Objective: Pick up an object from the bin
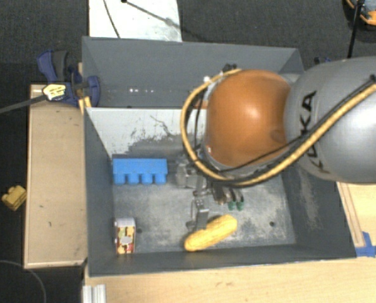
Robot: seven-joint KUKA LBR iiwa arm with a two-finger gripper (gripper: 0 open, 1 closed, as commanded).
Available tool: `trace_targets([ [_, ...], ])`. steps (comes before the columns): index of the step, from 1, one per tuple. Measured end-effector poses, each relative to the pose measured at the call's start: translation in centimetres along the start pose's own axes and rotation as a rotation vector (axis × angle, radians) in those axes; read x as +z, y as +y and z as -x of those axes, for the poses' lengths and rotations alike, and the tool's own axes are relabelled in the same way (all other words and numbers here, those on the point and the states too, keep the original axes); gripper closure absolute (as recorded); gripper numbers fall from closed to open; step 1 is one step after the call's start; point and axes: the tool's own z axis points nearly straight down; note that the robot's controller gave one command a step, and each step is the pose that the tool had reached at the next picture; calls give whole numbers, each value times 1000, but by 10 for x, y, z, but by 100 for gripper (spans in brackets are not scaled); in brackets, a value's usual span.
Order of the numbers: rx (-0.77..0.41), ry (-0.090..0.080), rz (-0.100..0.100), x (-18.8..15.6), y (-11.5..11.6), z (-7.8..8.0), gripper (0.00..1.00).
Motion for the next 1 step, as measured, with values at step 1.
trace_targets([
  [1, -99, -2, 1, 35, -21, 0, 0],
])
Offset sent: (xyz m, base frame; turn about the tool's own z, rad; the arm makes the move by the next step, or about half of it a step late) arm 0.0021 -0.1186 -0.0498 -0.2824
